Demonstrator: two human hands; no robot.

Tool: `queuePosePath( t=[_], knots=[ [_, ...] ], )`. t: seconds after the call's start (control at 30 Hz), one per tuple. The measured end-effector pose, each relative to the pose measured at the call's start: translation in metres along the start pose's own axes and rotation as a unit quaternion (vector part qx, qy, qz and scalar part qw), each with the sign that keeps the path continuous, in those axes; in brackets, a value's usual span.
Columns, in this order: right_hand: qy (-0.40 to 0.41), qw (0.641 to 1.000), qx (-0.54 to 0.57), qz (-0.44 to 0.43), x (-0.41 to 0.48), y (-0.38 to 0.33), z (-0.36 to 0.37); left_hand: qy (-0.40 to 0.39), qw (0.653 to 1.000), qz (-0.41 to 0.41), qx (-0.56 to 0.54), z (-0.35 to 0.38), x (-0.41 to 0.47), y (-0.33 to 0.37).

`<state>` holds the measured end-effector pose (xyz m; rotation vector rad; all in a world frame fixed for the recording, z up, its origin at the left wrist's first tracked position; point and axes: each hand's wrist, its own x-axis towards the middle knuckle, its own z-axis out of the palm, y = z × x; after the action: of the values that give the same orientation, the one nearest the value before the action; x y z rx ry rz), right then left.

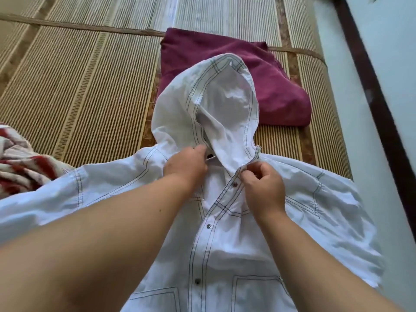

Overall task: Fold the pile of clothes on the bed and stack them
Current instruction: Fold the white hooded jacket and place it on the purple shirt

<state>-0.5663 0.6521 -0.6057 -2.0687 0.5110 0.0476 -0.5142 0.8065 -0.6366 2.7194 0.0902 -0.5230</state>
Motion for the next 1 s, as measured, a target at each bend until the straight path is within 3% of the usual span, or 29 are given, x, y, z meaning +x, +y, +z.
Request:
queuePosePath(
  t=[0.1,0.13,0.23,0.3,0.33,0.4,0.5,0.57,0.63,0.73,0.8,0.87,1.0],
  knots=[
    [-0.019,1.0,-0.009,-0.021,0.0,-0.008,0.006,0.031,0.982,-0.032,-0.183,-0.018,-0.011,-0.014],
    [-0.027,0.999,-0.023,-0.029,0.0,-0.01,0.01,0.052,0.956,-0.056,-0.283,-0.027,-0.017,-0.021],
    [-0.079,0.993,-0.062,-0.058,0.002,-0.018,0.031,0.089,0.834,-0.103,-0.534,-0.06,-0.043,-0.042],
    [-0.183,0.971,-0.137,-0.069,0.008,-0.021,0.044,0.079,0.776,-0.105,-0.616,-0.075,-0.057,-0.051],
    [-0.238,0.944,-0.213,-0.083,0.01,-0.02,0.051,0.075,0.768,-0.103,-0.628,-0.079,-0.063,-0.053],
    [-0.276,0.912,-0.286,-0.099,0.014,-0.018,0.06,0.071,0.792,-0.081,-0.602,-0.08,-0.071,-0.05],
    [-0.197,0.945,-0.231,-0.124,0.022,-0.023,0.06,0.049,0.842,-0.029,-0.537,-0.076,-0.07,-0.038],
    [-0.155,0.947,-0.224,-0.172,0.035,-0.028,0.058,0.006,0.868,-0.005,-0.496,-0.074,-0.06,-0.029],
    [-0.185,0.923,-0.262,-0.212,0.052,-0.036,0.056,-0.046,0.886,0.008,-0.461,-0.077,-0.047,-0.021],
    [-0.262,0.857,-0.383,-0.225,0.074,-0.048,0.057,-0.112,0.919,0.008,-0.379,-0.083,-0.029,-0.017],
    [-0.27,0.837,-0.421,-0.223,0.082,-0.056,0.056,-0.103,0.961,0.051,-0.251,-0.085,-0.018,-0.02],
    [-0.287,0.847,-0.393,-0.214,0.086,-0.06,0.049,-0.054,0.99,0.094,-0.092,-0.085,-0.011,-0.026],
    [-0.345,0.886,-0.269,-0.152,0.088,-0.066,0.032,0.059,0.979,0.188,-0.046,-0.084,0.0,-0.028]
  ],
)
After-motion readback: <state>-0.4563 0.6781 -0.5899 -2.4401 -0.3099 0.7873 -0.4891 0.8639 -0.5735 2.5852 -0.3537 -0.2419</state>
